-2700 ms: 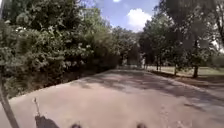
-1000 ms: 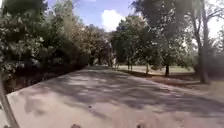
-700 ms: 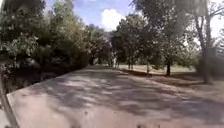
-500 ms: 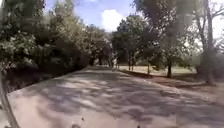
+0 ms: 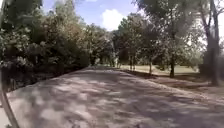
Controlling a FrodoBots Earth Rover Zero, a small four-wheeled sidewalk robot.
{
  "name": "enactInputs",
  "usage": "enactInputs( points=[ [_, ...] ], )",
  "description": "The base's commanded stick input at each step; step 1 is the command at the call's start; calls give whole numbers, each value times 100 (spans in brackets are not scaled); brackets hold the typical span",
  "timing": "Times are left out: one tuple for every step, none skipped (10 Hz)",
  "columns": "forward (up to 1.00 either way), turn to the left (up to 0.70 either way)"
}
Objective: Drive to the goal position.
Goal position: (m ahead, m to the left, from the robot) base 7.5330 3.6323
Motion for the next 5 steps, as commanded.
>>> enactInputs(
  points=[
    [70, 0],
    [70, 0],
    [70, 0],
    [70, 0],
    [70, 0]
  ],
)
